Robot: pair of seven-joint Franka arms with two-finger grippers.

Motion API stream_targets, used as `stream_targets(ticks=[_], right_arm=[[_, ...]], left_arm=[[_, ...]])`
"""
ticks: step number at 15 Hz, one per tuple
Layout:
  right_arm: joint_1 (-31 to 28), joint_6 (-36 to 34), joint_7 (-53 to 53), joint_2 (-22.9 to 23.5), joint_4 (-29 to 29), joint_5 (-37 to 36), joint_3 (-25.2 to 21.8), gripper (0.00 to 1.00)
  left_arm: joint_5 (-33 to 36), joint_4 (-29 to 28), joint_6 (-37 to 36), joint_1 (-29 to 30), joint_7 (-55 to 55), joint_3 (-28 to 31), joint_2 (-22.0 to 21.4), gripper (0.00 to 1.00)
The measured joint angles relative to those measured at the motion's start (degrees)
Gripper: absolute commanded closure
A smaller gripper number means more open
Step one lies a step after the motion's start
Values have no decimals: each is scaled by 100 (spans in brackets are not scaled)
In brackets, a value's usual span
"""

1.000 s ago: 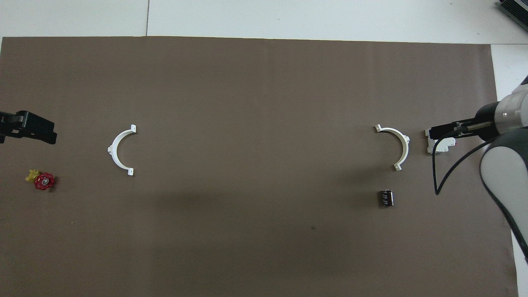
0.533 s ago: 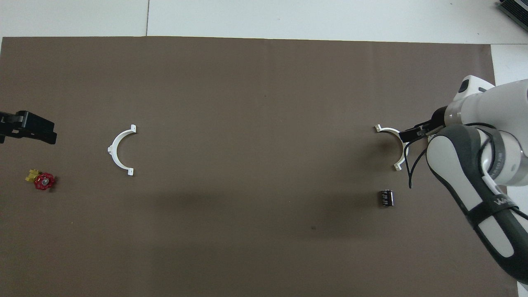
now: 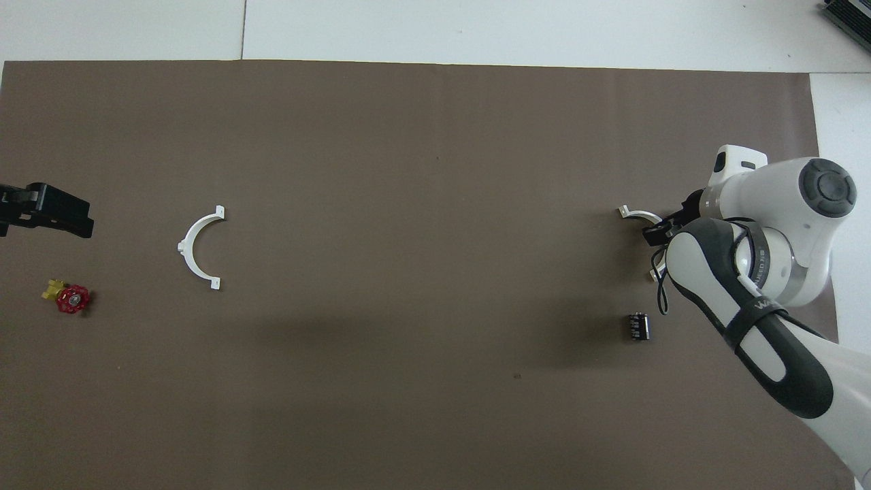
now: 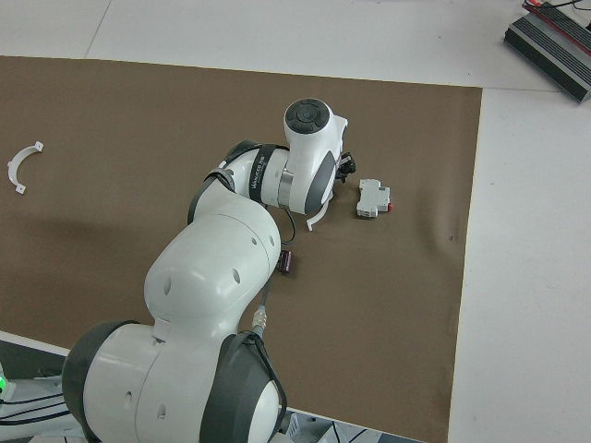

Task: Assemble drain pipe with both arms
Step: 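Grasp the white half-ring with the right gripper and lift it, then carry the half-ring with the right gripper toward the table center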

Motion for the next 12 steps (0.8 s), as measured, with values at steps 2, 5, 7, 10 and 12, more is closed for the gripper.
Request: stream_targets(ticks=[2, 5, 7, 10, 12], right_arm=[[-16, 54, -41, 33, -21, 0, 0, 100], [-8, 74, -42, 59, -17, 10, 15, 100], [-4, 74, 11, 57, 7, 34, 16, 100], [65, -111, 748, 57, 216, 65, 34, 100], [360, -537, 1667, 50, 606, 65, 53, 100]], left_arm=[[0, 0, 0, 0, 0, 0, 0, 0], [0, 0, 0, 0, 0, 0, 0, 0], [0, 0, 0, 0, 0, 0, 0, 0], [0, 0, 0, 0, 0, 0, 0, 0], [0, 0, 0, 0, 0, 0, 0, 0]])
